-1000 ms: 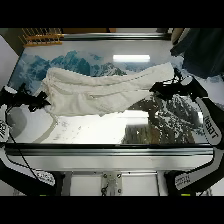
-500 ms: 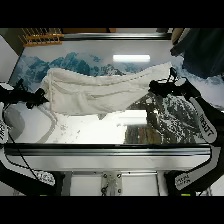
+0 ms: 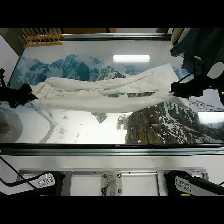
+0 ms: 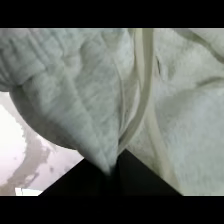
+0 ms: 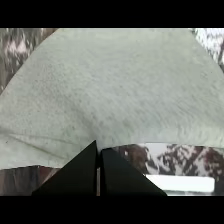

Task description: Fold the clothes and pants, and hang the long-sleeved shirts on hangers.

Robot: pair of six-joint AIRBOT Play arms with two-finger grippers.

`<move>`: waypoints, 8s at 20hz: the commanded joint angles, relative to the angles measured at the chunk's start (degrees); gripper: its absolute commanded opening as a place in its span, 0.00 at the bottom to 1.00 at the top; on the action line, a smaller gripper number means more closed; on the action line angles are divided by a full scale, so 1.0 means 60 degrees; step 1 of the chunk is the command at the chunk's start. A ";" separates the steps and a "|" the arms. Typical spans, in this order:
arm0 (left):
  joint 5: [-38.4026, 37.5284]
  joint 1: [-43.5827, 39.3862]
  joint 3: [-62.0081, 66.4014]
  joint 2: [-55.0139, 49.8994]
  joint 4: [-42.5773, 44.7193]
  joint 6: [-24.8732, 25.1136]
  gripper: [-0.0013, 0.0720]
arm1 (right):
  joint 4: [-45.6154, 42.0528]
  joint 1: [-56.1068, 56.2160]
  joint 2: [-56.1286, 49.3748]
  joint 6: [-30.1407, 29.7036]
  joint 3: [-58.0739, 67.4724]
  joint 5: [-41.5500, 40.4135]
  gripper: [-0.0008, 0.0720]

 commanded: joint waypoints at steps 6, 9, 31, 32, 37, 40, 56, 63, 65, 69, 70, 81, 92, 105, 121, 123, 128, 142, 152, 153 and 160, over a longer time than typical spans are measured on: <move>-0.0856 0.0047 -0.5344 0.3657 0.1945 0.0160 0.06 | -0.0630 0.0098 0.3712 0.0106 -0.4896 0.1763 0.04; -0.0667 0.0160 -0.6371 0.4510 0.1945 0.0164 0.06 | -0.0630 0.0098 0.4484 0.0102 -0.5461 0.1909 0.04; 0.0696 0.0124 0.1344 -0.3271 0.1355 0.4415 0.79 | -0.0546 0.0098 0.4776 0.0106 -0.5461 0.2007 0.04; 0.0699 0.0124 0.1603 -0.3646 0.1348 0.4411 0.79 | -0.0546 0.0098 0.4776 0.0106 -0.5461 0.2007 0.04; 0.0718 0.0135 0.2459 -0.4838 0.0018 0.4444 0.79 | -0.0543 0.0098 0.4776 0.0386 -0.5461 0.2004 0.04; 0.0816 -0.0018 0.2685 -0.5169 0.0015 0.4324 0.79 | -0.0543 0.0098 0.4776 0.0535 -0.5461 0.1934 0.04; 0.4885 -0.0430 0.2685 -0.3515 -0.0117 0.2222 0.98 | -0.0368 0.0098 0.4776 0.0761 -0.5461 0.1792 0.04; 0.3042 0.0576 0.1326 -0.1548 0.2193 0.0262 0.94 | -0.0120 0.0098 0.4776 0.0816 -0.5461 0.1789 0.04; 0.2878 0.1173 -0.0495 -0.0528 0.2437 0.0124 0.94 | -0.0117 0.0102 0.4776 0.0816 -0.5461 0.1679 0.04; 0.3060 0.2175 -0.3923 0.0783 0.2408 0.0127 0.94 | -0.0113 0.0098 0.4776 0.0820 -0.5461 0.1545 0.04; 0.3395 0.2331 -0.4535 0.0954 0.2215 0.0091 0.94 | -0.0113 0.0102 0.4776 0.0820 -0.5461 0.1548 0.04; 0.4393 0.2499 -0.6400 0.0361 -0.1647 0.2528 0.94 | 0.0138 0.0102 0.4776 0.0820 -0.5461 0.1555 0.04; 0.4044 0.1104 -0.5555 -0.0138 -0.2805 0.3406 0.06 | 0.0127 0.0098 0.4779 0.0812 -0.5457 0.1614 0.04; 0.2269 0.0262 -0.3785 0.1690 -0.1016 0.2863 0.06 | -0.0211 0.0102 0.2014 0.1993 -0.1384 0.4007 0.04; 0.1763 0.0219 -0.3803 0.1690 -0.0809 0.2477 0.06 | -0.0127 -0.0255 -0.4127 -0.0597 0.5672 0.0124 0.99; 0.1767 0.0222 -0.3807 0.1687 -0.0809 0.2481 0.06 | 0.0149 -0.0219 -0.3563 -0.1734 0.4652 0.0809 0.98; 0.1759 0.0211 -0.3803 0.1690 -0.0820 0.2481 0.06 | -0.0302 0.0561 -0.2616 -0.3096 0.0758 0.0208 0.59; 0.1767 0.0211 -0.3803 0.1687 -0.0823 0.2481 0.06 | -0.2058 0.1504 -0.3402 -0.1413 -0.0896 -0.2124 0.59; 0.1770 0.0222 -0.3803 0.1690 -0.0801 0.2481 0.06 | -0.2047 0.1464 -0.0404 -0.1144 -0.0885 -0.0091 0.04; 0.1774 0.0222 -0.3803 0.1690 -0.0801 0.2481 0.06 | -0.1993 0.1410 0.0328 -0.0860 -0.0885 0.0350 0.04; 0.1767 0.0222 -0.3803 0.1687 -0.0809 0.2481 0.06 | -0.1045 -0.0794 0.2149 0.1071 -0.0889 0.0630 0.04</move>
